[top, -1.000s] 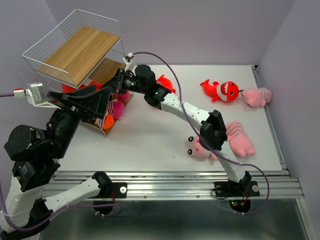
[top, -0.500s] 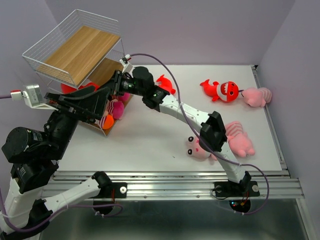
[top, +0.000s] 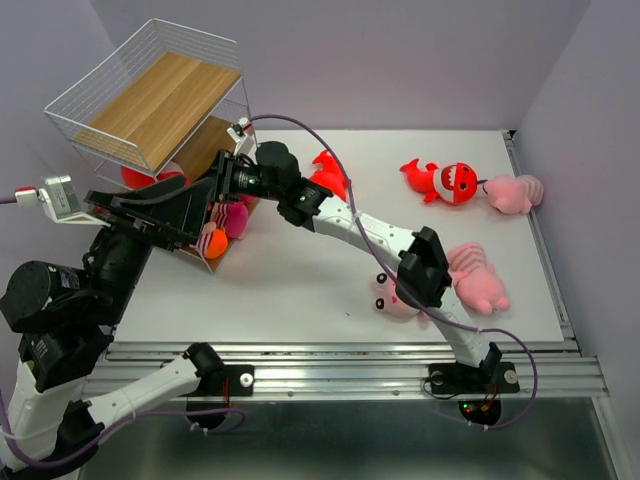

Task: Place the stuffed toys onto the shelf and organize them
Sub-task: Place the stuffed toy onto shelf

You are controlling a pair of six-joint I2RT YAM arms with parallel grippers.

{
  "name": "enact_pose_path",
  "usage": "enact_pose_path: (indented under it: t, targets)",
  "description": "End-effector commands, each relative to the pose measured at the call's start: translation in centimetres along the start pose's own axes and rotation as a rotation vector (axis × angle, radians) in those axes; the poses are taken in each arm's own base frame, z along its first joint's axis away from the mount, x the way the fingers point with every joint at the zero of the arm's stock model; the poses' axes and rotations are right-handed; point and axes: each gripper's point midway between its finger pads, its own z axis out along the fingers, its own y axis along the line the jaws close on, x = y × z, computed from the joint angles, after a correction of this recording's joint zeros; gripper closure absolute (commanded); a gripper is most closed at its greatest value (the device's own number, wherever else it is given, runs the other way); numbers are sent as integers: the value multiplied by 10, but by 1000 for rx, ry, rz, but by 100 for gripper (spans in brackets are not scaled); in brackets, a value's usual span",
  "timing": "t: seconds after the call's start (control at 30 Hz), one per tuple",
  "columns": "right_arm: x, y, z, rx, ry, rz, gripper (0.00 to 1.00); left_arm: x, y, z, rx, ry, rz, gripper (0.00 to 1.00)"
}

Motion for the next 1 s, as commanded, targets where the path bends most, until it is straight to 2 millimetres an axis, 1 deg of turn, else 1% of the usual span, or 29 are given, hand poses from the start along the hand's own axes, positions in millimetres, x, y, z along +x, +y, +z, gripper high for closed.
enact_pose_path:
  t: [0.0, 0.1, 0.13, 0.17, 0.3, 0.67, 0.73, 0.83, 0.93, 0.97]
  targets:
    - [-22, 68, -12, -146, -51, -64, 64, -9, 0, -2, 2, -38, -18, 1]
    - [-21, 66, -12, -145, -48, -76, 70, -10, 0, -2, 2, -42, -17, 1]
    - [-20, 66, -12, -145, -45, -81, 74, -9, 0, -2, 2, -38, -18, 1]
    - [-20, 66, -12, -147, -43, -92, 81, -9, 0, -3, 2, -40, -17, 1]
    - [-17, 70, -14, -164, -30, -128, 87, -9, 0, -3, 1, -39, -18, 1]
    - [-5, 71, -18, -212, 20, -209, 90, -8, 1, -4, -2, -33, -21, 1]
    - [-5, 70, -18, -209, 21, -216, 89, -9, 1, -5, -2, -36, -20, 1]
    - [-10, 63, -18, -197, 10, -222, 82, -8, 2, -5, -4, -35, -20, 1]
    - [-10, 62, -18, -195, 9, -229, 67, -8, 2, -5, -5, -34, -18, 1]
    - [-10, 62, -17, -195, 7, -230, 60, -8, 3, -5, -6, -35, -16, 1]
